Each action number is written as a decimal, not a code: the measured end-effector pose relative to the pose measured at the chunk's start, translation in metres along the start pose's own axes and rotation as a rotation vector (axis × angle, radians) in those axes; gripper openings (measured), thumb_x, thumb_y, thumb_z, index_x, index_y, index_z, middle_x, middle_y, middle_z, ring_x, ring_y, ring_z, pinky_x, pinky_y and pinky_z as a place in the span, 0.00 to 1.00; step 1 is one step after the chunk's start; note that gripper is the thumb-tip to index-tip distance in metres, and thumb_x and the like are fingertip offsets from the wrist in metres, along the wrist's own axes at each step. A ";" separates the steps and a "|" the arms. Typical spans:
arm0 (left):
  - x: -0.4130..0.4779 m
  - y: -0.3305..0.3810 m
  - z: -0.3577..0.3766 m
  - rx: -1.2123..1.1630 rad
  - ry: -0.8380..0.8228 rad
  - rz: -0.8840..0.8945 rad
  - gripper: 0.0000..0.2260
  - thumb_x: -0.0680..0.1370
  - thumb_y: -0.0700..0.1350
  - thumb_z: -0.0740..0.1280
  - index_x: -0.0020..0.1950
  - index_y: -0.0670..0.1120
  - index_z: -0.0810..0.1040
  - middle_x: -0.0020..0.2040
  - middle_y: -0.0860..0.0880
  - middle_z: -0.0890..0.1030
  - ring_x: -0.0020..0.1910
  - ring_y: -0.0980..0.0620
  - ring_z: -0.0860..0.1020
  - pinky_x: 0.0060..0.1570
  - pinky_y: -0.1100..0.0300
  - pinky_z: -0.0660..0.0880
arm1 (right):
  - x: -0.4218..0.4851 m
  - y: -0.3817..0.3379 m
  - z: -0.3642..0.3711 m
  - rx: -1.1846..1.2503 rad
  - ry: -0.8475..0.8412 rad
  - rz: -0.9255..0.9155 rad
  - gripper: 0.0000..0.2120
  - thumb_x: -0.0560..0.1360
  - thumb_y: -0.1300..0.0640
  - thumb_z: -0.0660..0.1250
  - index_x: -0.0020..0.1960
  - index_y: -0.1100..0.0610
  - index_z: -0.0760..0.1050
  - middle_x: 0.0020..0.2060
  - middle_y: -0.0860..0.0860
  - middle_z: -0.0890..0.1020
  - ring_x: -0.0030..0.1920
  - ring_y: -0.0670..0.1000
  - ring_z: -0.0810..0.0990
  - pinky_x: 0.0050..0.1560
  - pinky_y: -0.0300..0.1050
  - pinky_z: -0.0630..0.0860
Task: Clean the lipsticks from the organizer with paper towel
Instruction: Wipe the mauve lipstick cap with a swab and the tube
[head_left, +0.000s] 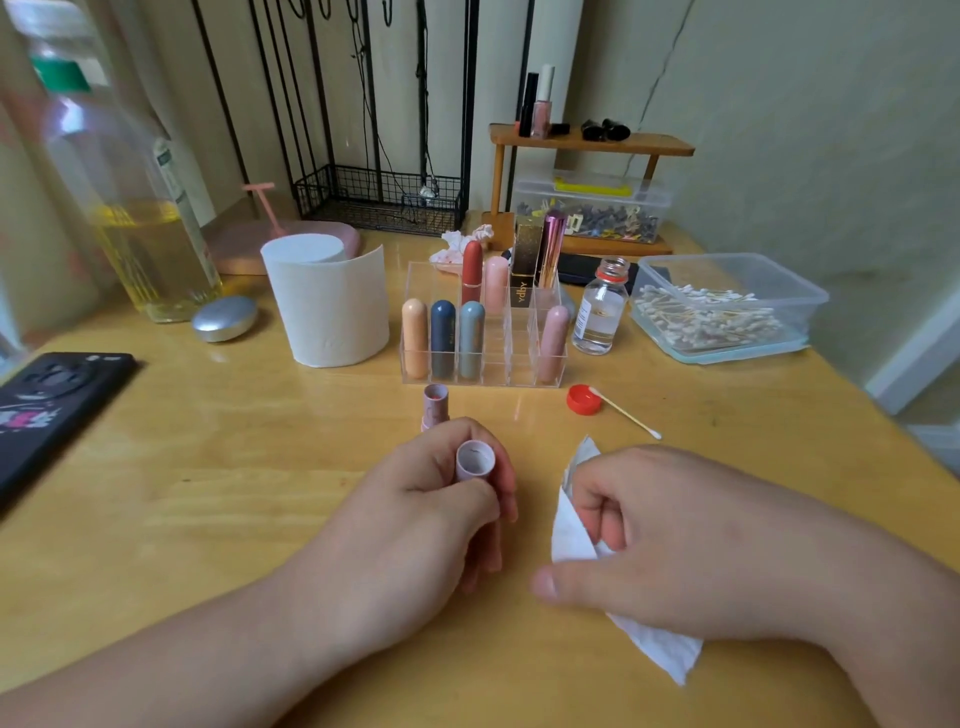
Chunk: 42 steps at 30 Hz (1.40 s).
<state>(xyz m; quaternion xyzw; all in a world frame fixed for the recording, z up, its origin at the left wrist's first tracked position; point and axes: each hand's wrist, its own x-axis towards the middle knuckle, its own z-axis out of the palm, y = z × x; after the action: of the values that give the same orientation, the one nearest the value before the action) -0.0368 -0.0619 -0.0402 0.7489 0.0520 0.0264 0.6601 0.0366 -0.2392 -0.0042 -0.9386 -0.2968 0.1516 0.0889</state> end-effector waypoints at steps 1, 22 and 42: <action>0.000 0.001 0.000 -0.013 -0.006 -0.010 0.04 0.69 0.38 0.61 0.37 0.44 0.74 0.33 0.33 0.75 0.29 0.44 0.71 0.32 0.51 0.67 | 0.004 0.001 0.006 0.039 0.036 -0.032 0.26 0.64 0.32 0.69 0.42 0.55 0.70 0.34 0.49 0.77 0.31 0.44 0.73 0.39 0.50 0.77; -0.006 0.001 0.004 -0.204 0.063 0.123 0.17 0.66 0.43 0.77 0.34 0.45 0.68 0.31 0.44 0.63 0.34 0.45 0.60 0.37 0.52 0.59 | 0.037 0.033 -0.009 1.668 -0.294 -0.161 0.12 0.54 0.63 0.71 0.29 0.59 0.68 0.29 0.55 0.70 0.29 0.53 0.72 0.32 0.43 0.75; -0.003 -0.001 0.004 -0.357 0.280 0.181 0.18 0.65 0.44 0.79 0.33 0.45 0.68 0.32 0.41 0.68 0.35 0.44 0.64 0.41 0.48 0.64 | 0.026 0.016 -0.002 1.683 -0.371 -0.330 0.20 0.76 0.62 0.68 0.65 0.70 0.74 0.62 0.69 0.77 0.63 0.68 0.77 0.62 0.61 0.75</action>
<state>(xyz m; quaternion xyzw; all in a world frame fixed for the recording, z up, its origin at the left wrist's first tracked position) -0.0395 -0.0660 -0.0420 0.6108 0.0703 0.1977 0.7634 0.0659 -0.2372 -0.0121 -0.4669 -0.2280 0.4557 0.7227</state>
